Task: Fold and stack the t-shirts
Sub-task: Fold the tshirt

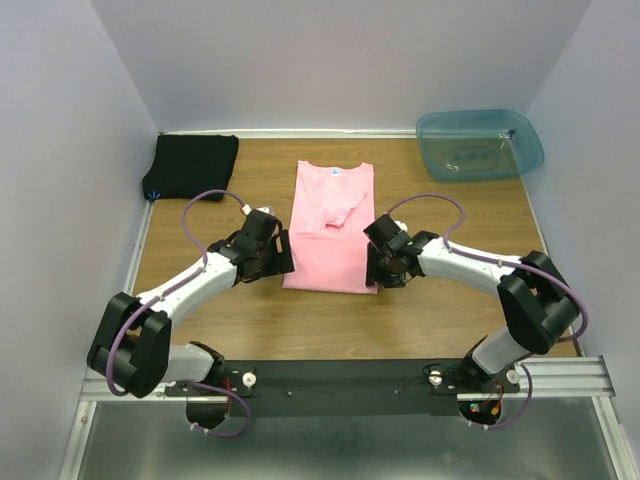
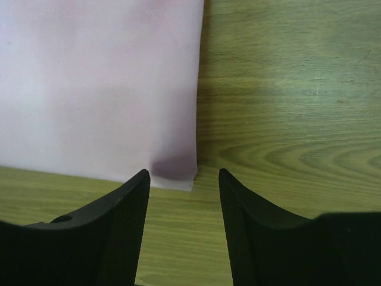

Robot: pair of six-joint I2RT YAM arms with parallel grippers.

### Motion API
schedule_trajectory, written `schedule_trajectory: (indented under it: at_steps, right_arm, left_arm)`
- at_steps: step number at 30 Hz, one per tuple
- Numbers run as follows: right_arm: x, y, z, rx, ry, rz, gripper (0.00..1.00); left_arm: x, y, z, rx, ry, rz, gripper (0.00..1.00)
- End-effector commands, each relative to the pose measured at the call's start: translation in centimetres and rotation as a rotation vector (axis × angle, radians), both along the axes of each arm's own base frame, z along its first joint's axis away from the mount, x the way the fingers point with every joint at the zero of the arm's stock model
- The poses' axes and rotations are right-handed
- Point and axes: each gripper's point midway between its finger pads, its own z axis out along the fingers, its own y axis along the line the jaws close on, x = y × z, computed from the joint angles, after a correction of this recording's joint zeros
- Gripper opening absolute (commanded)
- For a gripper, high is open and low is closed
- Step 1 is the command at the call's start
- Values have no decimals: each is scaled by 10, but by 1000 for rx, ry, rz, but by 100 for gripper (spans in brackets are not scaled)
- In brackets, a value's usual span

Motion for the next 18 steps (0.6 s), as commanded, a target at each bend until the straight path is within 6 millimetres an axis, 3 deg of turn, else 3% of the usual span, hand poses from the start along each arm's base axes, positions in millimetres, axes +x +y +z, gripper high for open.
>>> schedule_trajectory:
  at_steps: [1, 10, 18]
  right_arm:
    - [-1, -10, -13, -86, 12, -66, 57]
    - [-6, -12, -35, -172, 28, -56, 52]
    - [-44, -22, -73, -268, 141, -56, 42]
  left_arm:
    - [2, 5, -4, 38, -12, 5, 86]
    - [2, 4, -6, 40, -17, -12, 86]
    - [-1, 8, -10, 58, -12, -13, 86]
